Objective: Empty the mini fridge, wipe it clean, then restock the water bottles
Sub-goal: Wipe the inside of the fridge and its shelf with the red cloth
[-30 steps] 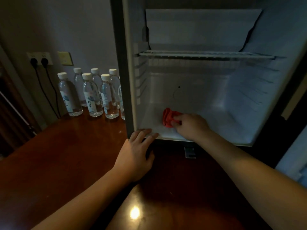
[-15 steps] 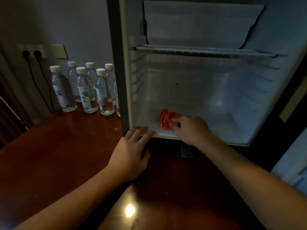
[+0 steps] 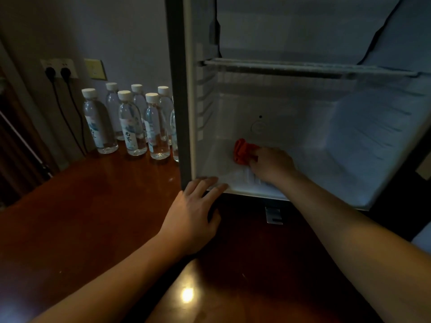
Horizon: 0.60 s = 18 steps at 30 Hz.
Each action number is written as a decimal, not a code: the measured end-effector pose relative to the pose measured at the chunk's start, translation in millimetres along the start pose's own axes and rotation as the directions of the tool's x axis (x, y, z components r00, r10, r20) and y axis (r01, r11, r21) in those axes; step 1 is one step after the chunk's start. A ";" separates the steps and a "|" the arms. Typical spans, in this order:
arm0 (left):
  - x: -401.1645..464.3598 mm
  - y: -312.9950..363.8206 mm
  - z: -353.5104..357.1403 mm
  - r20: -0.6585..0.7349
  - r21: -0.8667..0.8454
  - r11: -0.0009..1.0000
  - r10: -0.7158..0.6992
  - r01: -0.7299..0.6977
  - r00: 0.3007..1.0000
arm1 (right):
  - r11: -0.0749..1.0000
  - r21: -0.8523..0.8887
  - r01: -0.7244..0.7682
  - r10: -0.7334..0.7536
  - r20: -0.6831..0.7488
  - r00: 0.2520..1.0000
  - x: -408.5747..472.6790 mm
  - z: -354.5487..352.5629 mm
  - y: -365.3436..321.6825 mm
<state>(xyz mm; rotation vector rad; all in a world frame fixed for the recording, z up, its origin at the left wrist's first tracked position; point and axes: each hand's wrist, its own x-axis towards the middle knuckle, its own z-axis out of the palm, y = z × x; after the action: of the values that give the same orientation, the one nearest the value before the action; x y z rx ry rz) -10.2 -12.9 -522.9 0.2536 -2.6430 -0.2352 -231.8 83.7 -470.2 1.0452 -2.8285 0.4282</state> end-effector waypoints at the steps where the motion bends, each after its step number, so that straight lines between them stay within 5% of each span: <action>1: -0.4 0.2 0.3 0.001 -0.004 1.000 -0.001 0.001 1.000 | 1.000 0.015 0.016 -0.016 -0.010 1.000 -3.9 0.4 1.0; 18: -5.7 2.0 2.2 0.012 0.028 1.000 -0.002 0.002 1.000 | 0.993 0.001 0.114 -0.114 0.076 0.991 -10.3 -6.5 5.4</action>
<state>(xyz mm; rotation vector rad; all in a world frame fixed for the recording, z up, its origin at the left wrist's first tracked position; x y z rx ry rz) -6.5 -9.4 -526.8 0.2652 -2.6599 -0.2011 -227.6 96.0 -467.1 1.2408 -2.8144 0.3806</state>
